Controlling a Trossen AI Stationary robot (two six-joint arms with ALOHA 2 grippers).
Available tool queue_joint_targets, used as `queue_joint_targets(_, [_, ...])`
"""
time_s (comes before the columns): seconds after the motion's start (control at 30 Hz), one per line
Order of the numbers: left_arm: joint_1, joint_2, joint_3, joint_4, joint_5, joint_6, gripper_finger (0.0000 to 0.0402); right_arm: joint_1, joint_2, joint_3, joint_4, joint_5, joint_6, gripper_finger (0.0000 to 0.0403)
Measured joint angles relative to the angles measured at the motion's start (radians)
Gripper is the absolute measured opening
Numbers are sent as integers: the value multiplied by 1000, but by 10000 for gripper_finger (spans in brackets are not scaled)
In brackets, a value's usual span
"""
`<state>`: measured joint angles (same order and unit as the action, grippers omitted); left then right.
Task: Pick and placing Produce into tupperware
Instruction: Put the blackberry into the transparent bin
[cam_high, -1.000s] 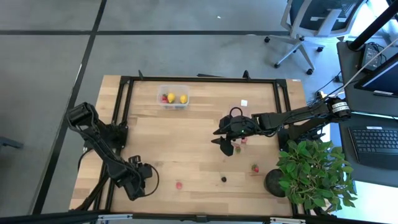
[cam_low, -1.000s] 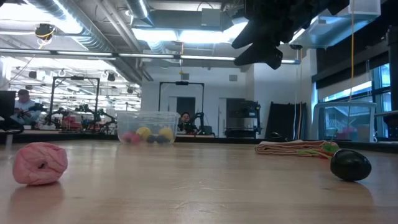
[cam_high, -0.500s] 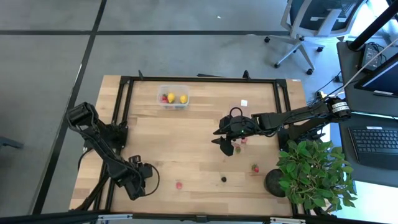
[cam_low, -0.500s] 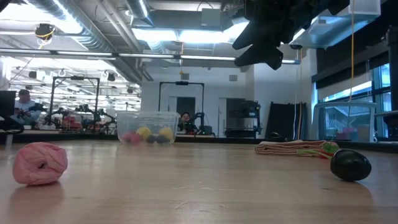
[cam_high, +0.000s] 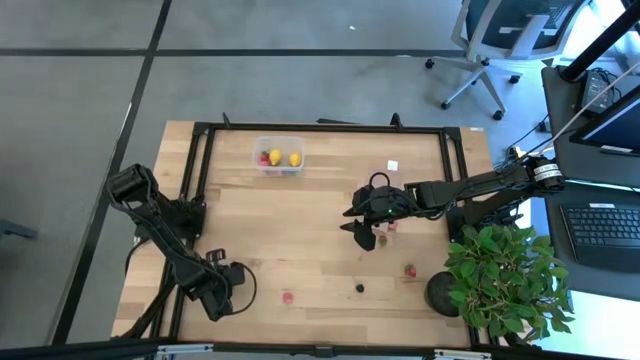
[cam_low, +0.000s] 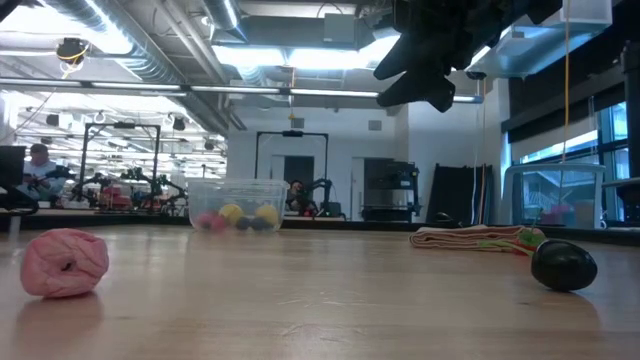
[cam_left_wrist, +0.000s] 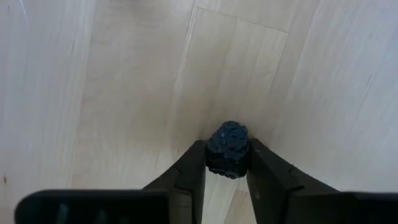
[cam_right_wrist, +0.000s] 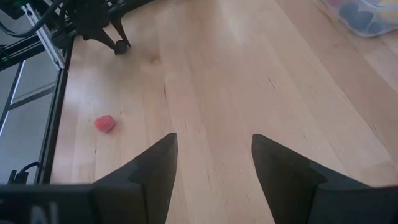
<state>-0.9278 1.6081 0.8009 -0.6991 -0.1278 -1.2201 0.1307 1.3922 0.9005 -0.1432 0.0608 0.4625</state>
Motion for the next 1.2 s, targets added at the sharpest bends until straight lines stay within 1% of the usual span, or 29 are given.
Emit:
queue_joint_targets(0.07, [12, -5, 0, 1, 3, 9, 83, 0, 0, 0, 0, 0, 0, 209])
queue_joint_targets(0.2, [56, -24, -4, 3, 22, 82, 83, 0, 0, 0, 0, 0, 0, 209])
queue_joint_targets(0.37, [174, -97, -5, -9, -9, 132, 83, 0, 0, 0, -2, 0, 0, 209])
queue_joint_targets(0.47, [275, -164, -4, -25, -41, 187, 83, 0, 0, 0, 2, 0, 4, 209])
queue_joint_targets(0.57, [403, -231, -3, -32, -98, 267, 83, 0, 0, 0, 15, 0, 4, 209])
queue_joint_targets(0.67, [564, -283, -2, -13, -149, 394, 83, -4, 0, 0, 28, 0, 2, 209])
queue_joint_targets(0.73, [686, -302, -2, -5, -160, 483, 83, -10, 0, 0, 36, -1, 2, 209])
queue_joint_targets(0.87, [932, -310, -2, 69, -157, 638, 83, -25, 0, 0, 45, -1, -2, 209])
queue_joint_targets(0.97, [1095, -310, -2, 150, -123, 736, 83, -31, 0, 0, 44, -1, -3, 209])
queue_joint_targets(1.07, [1228, -310, -2, 238, -68, 823, 83, -31, 0, 0, 43, -1, -20, 209])
queue_joint_targets(1.13, [1304, -310, -2, 286, -48, 851, 83, -31, 0, 0, 43, -1, -32, 209])
queue_joint_targets(1.2, [1371, -310, -2, 324, -6, 857, 83, -31, 0, 0, 43, -1, -46, 209])
